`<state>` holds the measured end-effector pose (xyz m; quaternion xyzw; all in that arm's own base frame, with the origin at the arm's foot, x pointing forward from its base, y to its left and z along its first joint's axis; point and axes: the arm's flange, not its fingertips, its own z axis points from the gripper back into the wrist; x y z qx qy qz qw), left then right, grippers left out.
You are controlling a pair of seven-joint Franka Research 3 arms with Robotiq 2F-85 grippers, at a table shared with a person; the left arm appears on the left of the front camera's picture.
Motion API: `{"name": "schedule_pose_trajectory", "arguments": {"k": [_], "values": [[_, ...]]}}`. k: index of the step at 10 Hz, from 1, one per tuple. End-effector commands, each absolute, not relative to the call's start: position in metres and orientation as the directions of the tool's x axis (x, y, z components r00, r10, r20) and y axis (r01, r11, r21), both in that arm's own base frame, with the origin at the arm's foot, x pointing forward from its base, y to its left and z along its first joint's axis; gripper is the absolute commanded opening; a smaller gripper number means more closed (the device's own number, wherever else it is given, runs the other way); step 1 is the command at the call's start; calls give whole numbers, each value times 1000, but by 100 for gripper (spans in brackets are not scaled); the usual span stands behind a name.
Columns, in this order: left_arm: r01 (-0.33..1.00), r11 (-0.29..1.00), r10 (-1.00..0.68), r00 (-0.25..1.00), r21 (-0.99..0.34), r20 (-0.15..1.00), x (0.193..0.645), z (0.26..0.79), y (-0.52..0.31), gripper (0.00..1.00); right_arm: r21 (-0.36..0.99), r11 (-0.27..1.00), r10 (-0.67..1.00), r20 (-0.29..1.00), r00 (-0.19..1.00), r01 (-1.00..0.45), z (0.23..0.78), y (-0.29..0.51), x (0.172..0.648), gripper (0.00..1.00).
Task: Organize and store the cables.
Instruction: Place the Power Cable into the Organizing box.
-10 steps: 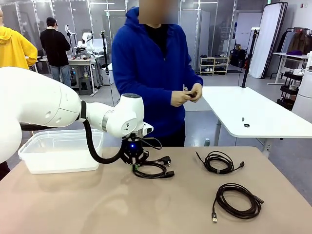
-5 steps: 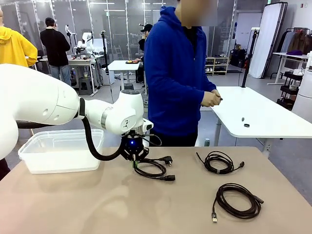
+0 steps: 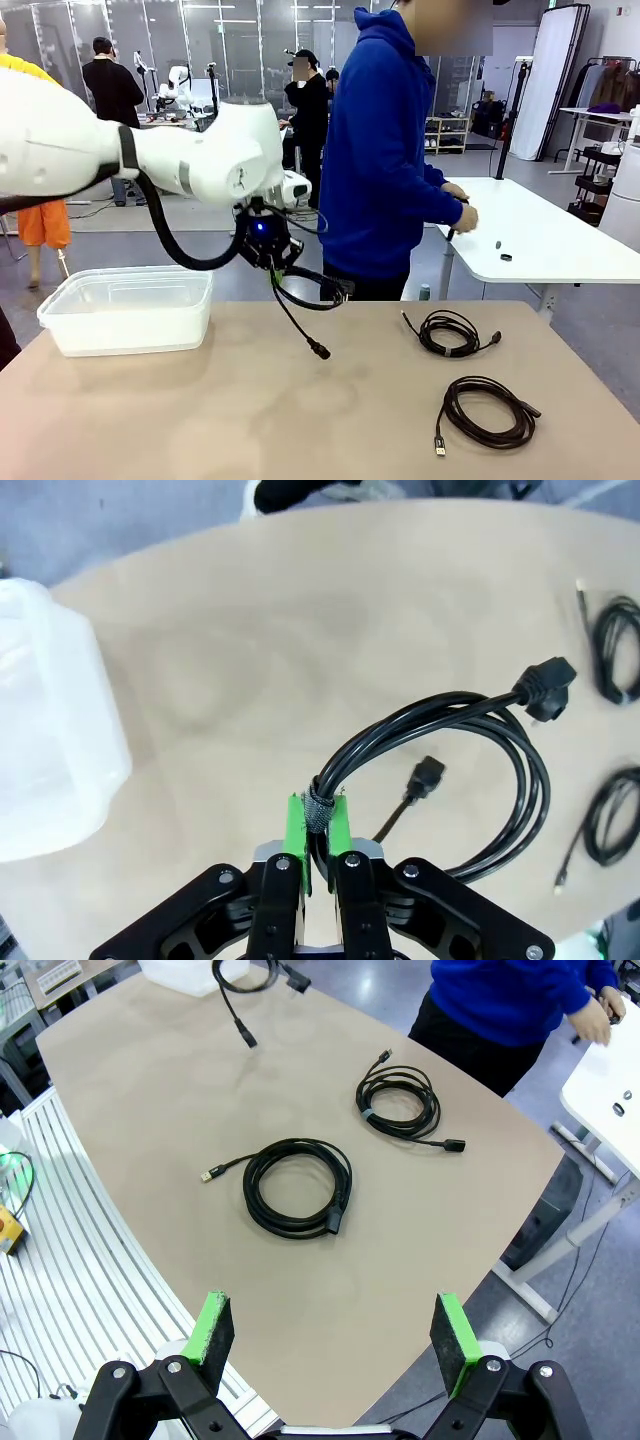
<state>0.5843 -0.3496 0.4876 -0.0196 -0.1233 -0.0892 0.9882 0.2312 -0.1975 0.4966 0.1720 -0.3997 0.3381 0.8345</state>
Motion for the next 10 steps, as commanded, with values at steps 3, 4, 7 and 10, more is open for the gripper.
{"name": "schedule_pose_trajectory", "arguments": {"k": [3, 4, 7, 10], "values": [[235, 972, -230, 937, 14, 263, 552, 526, -305, 0, 9, 703, 432, 789, 436, -712, 498, -199, 230, 100], [223, 974, -226, 930, 43, 291, 544, 547, -287, 0, 9, 703, 432, 789, 436, -712, 498, -199, 230, 100], [240, 970, -236, 915, 29, 327, 523, 594, -217, 0, 9, 703, 432, 789, 436, -712, 498, -199, 230, 100], [200, 979, -199, 920, 31, 338, 522, 599, -152, 0, 9, 703, 432, 789, 436, -712, 498, -199, 230, 100]]}}
